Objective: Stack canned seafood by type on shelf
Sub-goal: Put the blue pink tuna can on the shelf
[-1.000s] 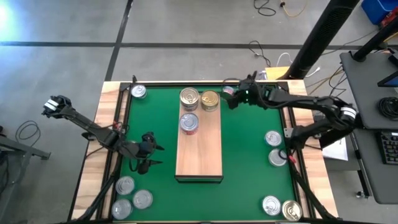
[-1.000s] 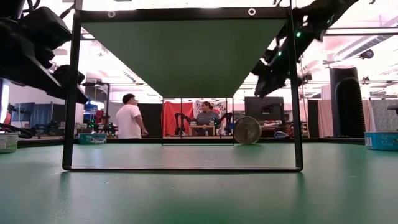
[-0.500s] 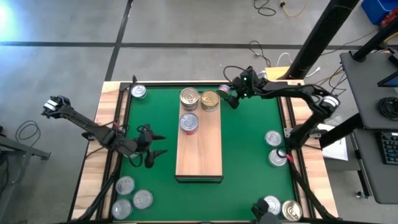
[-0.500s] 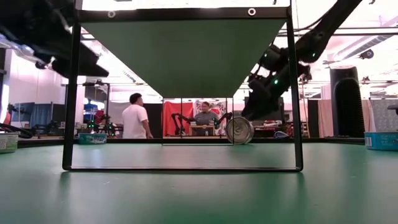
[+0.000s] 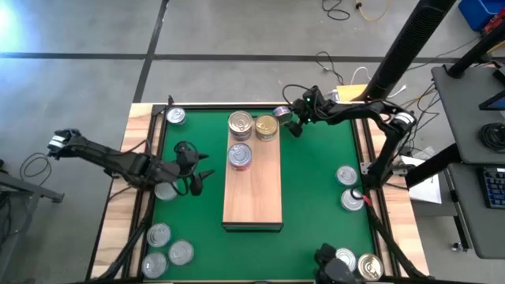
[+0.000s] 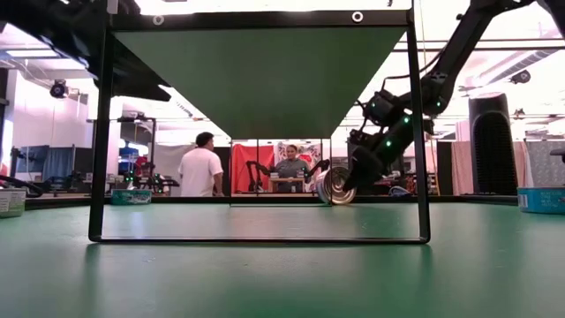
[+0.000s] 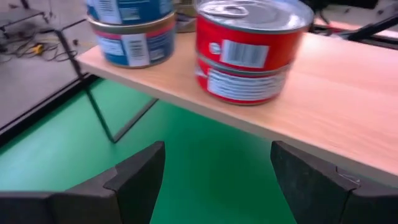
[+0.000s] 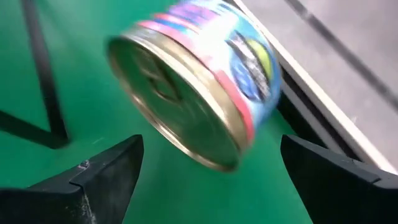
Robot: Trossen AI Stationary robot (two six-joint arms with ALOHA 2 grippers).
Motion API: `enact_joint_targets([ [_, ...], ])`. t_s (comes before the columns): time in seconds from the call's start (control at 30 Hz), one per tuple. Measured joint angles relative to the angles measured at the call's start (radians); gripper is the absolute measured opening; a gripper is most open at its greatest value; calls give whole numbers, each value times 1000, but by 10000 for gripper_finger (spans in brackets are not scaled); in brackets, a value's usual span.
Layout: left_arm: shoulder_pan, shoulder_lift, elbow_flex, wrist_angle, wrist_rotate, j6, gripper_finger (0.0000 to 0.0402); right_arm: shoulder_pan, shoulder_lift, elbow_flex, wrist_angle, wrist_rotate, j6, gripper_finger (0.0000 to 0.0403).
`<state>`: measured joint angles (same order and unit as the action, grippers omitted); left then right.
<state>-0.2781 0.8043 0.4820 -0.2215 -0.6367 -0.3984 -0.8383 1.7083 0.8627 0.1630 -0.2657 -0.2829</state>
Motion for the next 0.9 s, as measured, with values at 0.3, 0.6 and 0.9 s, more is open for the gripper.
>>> enact_joint_targets([
  [0.3,57,1,5,-28,16,-3,278,-19,-45,119,-205,-54,-260,368],
  [0.6,58,23,-34,-20,-36,-73,278,-28,87,496,-633,-166,-442,368],
  [0.9,58,58,-35,4,-35,-99,278,-35,331,770,-976,-213,-554,351],
])
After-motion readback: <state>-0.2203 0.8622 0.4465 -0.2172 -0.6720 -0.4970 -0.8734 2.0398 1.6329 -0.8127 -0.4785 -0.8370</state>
